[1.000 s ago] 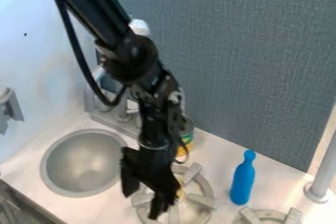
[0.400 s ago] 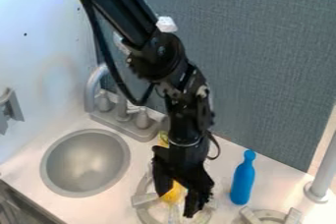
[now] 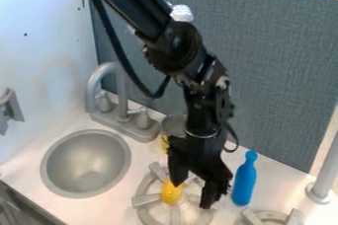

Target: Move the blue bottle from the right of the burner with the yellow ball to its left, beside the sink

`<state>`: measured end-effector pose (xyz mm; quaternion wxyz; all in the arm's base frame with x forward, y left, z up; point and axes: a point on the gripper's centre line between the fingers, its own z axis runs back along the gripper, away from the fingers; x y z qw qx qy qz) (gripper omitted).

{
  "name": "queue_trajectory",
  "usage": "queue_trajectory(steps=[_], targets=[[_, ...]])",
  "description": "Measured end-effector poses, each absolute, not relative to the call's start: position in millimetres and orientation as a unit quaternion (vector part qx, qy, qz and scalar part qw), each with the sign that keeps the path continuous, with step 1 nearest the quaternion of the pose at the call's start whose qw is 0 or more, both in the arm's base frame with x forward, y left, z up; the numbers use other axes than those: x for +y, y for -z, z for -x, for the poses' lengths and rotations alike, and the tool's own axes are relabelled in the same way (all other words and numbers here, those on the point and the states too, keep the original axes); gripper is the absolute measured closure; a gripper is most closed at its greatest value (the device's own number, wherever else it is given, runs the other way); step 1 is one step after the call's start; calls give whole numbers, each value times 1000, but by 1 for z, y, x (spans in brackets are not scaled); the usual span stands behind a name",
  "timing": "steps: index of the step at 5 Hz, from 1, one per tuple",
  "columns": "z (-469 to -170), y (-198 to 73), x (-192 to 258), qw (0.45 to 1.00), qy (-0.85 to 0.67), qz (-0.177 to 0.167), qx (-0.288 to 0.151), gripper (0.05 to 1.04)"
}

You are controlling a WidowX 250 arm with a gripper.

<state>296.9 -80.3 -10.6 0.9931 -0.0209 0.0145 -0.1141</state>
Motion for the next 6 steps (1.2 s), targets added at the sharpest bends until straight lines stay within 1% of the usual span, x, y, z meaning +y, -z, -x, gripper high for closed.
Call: queue_trajectory(steps=[1, 2, 4, 6], targets=[[-305, 4, -87, 992, 122, 12, 3, 82], [-323, -9, -93, 993, 118, 14, -17, 82], [-345, -6, -105, 994, 109, 10, -13, 82], [-360, 7, -110, 994, 106, 6, 5, 83]])
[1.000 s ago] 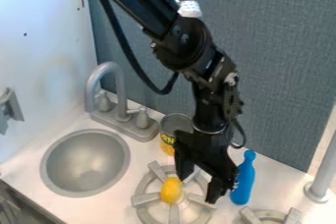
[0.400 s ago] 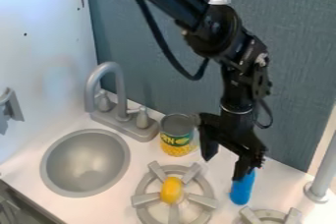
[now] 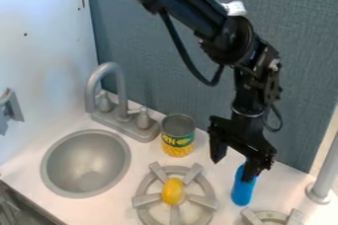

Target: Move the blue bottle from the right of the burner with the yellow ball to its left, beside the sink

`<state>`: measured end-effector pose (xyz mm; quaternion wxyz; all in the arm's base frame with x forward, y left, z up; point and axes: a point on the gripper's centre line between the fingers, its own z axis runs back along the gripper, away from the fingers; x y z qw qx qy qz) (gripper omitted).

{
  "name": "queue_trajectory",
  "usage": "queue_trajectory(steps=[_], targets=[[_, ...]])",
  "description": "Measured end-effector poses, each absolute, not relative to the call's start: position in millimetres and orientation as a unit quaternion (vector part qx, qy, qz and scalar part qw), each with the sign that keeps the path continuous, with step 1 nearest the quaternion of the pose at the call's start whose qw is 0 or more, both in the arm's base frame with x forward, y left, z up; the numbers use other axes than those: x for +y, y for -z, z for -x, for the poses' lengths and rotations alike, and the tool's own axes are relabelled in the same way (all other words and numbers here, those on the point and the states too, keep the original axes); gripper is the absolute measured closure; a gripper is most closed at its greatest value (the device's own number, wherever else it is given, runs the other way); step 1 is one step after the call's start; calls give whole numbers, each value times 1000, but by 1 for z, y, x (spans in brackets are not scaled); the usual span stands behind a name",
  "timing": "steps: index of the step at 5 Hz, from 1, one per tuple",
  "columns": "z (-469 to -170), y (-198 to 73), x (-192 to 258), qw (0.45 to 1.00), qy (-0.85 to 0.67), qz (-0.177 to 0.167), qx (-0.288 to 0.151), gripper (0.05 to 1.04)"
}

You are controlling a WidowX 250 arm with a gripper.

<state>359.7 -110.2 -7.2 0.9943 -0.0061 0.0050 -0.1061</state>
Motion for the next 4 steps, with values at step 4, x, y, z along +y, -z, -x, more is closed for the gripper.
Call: queue_trajectory(steps=[4], targets=[[-385, 22, -120, 996, 93, 11, 9, 82]])
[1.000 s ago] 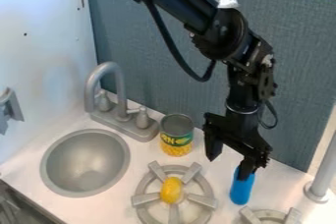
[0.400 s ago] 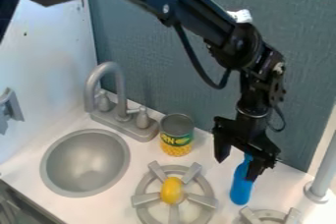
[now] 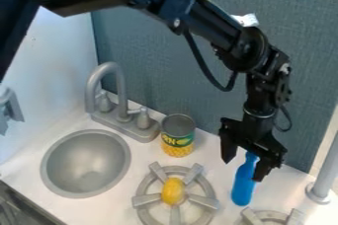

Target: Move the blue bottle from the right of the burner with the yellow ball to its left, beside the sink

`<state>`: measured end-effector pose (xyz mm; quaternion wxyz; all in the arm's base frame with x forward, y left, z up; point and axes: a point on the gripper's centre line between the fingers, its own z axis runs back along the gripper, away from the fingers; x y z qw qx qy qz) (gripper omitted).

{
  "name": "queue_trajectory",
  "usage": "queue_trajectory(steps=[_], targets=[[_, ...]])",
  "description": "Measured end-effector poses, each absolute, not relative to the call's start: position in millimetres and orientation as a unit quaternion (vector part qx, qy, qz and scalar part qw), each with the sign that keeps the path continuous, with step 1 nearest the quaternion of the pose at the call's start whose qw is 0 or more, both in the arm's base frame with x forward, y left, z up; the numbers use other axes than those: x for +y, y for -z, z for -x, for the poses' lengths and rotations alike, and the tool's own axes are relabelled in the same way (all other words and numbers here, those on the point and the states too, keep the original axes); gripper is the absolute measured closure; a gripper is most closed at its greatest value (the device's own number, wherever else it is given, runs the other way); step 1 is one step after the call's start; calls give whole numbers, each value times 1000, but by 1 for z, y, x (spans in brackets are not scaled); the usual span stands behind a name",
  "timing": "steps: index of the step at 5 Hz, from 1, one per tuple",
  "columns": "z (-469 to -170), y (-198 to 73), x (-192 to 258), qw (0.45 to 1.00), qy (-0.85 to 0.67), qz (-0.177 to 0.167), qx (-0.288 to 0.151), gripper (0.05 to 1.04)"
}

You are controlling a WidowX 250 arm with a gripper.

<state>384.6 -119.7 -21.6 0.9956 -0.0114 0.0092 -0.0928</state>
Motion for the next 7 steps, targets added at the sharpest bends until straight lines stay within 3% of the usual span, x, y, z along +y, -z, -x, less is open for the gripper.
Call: queue_trajectory(steps=[1, 3, 5, 7], targets=[[-389, 30, -121, 996, 89, 11, 12, 116], [-393, 37, -124, 996, 86, 13, 21, 621], [-371, 31, -118, 995, 93, 12, 37, 670], [-326, -37, -91, 995, 71, 69, -31, 697]])
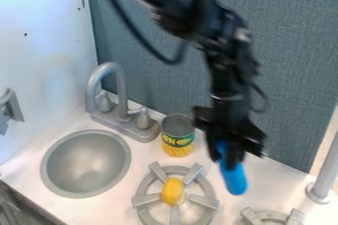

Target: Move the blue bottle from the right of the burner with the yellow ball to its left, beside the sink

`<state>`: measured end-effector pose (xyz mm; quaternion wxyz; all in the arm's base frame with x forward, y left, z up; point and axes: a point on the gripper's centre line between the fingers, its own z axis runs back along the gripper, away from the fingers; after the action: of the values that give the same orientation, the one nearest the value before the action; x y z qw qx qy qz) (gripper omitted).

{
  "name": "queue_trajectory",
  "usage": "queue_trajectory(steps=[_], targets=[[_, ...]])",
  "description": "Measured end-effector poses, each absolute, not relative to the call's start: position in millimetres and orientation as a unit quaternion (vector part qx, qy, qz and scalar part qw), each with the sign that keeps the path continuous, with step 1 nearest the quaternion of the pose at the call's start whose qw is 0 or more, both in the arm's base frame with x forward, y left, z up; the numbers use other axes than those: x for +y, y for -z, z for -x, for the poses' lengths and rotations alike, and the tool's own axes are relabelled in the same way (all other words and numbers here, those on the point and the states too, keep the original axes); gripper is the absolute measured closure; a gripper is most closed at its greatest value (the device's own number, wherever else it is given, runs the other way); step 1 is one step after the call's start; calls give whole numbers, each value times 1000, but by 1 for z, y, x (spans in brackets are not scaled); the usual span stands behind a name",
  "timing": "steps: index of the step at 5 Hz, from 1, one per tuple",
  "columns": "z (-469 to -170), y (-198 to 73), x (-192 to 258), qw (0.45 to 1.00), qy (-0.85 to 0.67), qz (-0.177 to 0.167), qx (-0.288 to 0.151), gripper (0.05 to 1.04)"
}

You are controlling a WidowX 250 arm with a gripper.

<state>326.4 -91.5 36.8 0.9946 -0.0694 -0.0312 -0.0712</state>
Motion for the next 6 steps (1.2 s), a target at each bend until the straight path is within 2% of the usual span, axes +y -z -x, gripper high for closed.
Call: queue_trajectory(steps=[1, 2, 3, 4, 6], targets=[[-295, -39, -58, 996, 31, 73, -27, 697], [-282, -26, -14, 998, -49, 39, 9, 697], [-274, -10, 20, 992, -109, 20, 54, 697], [-279, -2, 43, 987, -148, 9, 67, 697], [-278, 32, 65, 974, -182, -9, 131, 697]])
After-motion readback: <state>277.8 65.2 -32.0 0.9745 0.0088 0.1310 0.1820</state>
